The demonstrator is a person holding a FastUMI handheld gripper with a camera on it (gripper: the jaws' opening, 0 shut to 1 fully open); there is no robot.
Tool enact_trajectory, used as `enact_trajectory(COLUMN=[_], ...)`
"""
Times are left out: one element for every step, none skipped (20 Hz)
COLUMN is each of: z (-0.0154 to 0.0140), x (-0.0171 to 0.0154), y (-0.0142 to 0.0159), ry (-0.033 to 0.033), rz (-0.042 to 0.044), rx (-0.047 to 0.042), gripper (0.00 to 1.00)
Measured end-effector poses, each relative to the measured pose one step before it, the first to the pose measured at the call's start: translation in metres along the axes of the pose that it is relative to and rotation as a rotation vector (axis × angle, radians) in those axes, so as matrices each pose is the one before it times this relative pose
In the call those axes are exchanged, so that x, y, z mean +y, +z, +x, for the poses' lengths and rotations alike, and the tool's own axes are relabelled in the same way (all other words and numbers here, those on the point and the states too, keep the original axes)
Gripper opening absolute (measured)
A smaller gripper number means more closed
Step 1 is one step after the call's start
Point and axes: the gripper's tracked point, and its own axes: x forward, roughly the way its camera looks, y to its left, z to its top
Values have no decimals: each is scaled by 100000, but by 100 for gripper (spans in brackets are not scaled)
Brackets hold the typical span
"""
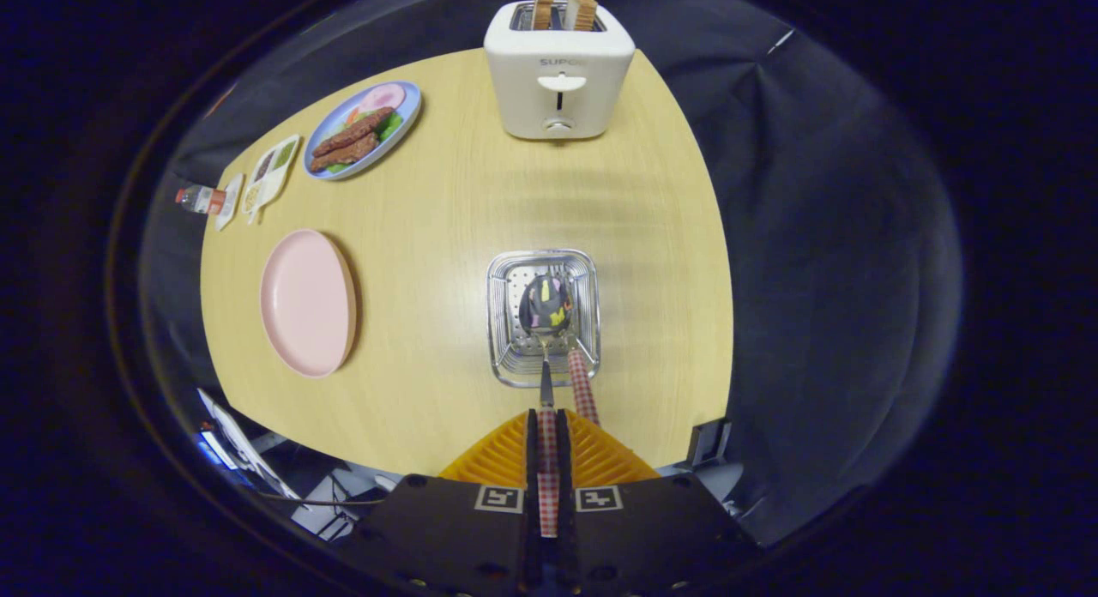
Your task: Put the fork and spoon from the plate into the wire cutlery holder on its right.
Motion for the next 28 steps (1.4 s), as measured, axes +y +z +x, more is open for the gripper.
enact_trajectory(z=[249, 175, 124, 141, 83, -38, -12, -35, -4, -111, -137, -247, -361, -387, -284, -494, -627, -758, -871, -1062, -880, -861, -916, -1121, -877, -911, -1013, -1019], x=[85, 228, 164, 117, -38, -209, -58, -126, -105, 57, 171, 46, 39, -72, 116, 278, 250, 375, 587, 710, 739, 758, 1053, 1345, 1451, 1229, 1140, 915], y=[33, -125, -280, 185, 195, 290, 312, 285, 136, 205, 384, 356, 342, 301, 357, 377, 504, 550, 486, 420, 422, 406, 321, 446, 382, 361, 109, 194], ry=[-429, 217, 308, 368, -337, -1319, -825, -949, -1040, -397, -1, -571, -821, -885, -195, 274, 176, 413, 1023, 1327, 901, 770, 1593, 2639, 2666, 2096, 1495, 60], rz=[-1176, -1241, -1066, -753, -903, -568, -515, -841, -930, -972, -1207, -1313, -649, -277, -86, 40, -167, -634, -255, -943, -523, 648, 1904, 1997, 1302, 398, -80, -172], rx=[2256, 2662, 2693, 914, -64, -258, -481, -205, 222, -443, -1853, -2156, -2462, -2730, -2865, -3766, -4898, -5667, -5800, -5171, -5274, -4696, -4647, -4939, -5812, -5480, -5371, -4861], gripper=[7, 7, 7, 7, 7, 7, 10, 10, 10, 10, 12, 11, 11, 11, 12, 12, 14, 14, 14, 17, 19, 19, 19, 21, 22, 23, 26, 30])
